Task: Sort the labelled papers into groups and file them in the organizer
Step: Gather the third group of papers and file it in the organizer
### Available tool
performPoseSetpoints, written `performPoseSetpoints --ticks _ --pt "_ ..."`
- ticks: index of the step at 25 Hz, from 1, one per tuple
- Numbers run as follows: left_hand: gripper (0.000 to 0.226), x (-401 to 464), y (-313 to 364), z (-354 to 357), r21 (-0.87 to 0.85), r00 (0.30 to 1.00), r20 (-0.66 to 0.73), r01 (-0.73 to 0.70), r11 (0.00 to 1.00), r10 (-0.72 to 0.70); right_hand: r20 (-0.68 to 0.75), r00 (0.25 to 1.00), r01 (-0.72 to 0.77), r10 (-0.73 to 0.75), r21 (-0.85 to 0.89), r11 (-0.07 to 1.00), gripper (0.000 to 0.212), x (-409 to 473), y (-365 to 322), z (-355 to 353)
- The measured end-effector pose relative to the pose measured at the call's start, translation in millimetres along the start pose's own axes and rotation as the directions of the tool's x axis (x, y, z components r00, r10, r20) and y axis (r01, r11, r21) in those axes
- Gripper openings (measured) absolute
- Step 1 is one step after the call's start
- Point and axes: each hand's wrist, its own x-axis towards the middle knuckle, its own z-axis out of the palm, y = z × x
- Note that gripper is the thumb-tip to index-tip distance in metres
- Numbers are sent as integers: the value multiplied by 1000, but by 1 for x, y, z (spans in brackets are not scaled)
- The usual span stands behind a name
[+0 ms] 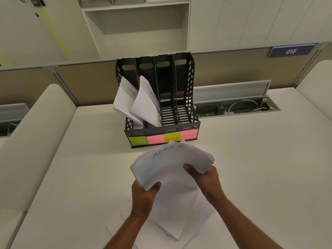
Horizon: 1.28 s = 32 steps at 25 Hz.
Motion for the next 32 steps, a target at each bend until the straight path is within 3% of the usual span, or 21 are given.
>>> performPoseSetpoints --ticks 5,8,12,18,24,26,30,32 --pt "60 0 0 5 -126 994 -58 -95 987 89 27 996 81 -83 60 995 38 -4 0 6" --pt "56 3 -7 -1 -31 994 -89 -65 997 62 24 999 34 -35 61 998 33 -4 6 1" --pt "38 2 -18 -5 111 989 -150 4 994 13 73 994 78 -80 29 996 43 -5 7 -5" --pt "54 0 -14 8 -31 980 -201 -12 999 5 38 993 110 -111 43 993 36 -6 6 2" --pt "61 12 -3 4 47 972 -176 -147 988 153 11 984 175 -176 44 983 38 1 -3 -6" --pt "63 12 -6 6 32 980 -155 -125 992 128 0 983 184 -185 31 982 33 2 -3 -6" --pt "48 2 -12 20 67 975 -223 9 998 6 33 968 250 -248 -126 960 20 3 -12 3" --pt "35 12 -6 23 97 966 -257 27 995 -2 78 945 325 -317 -322 889 17 7 -20 -7"
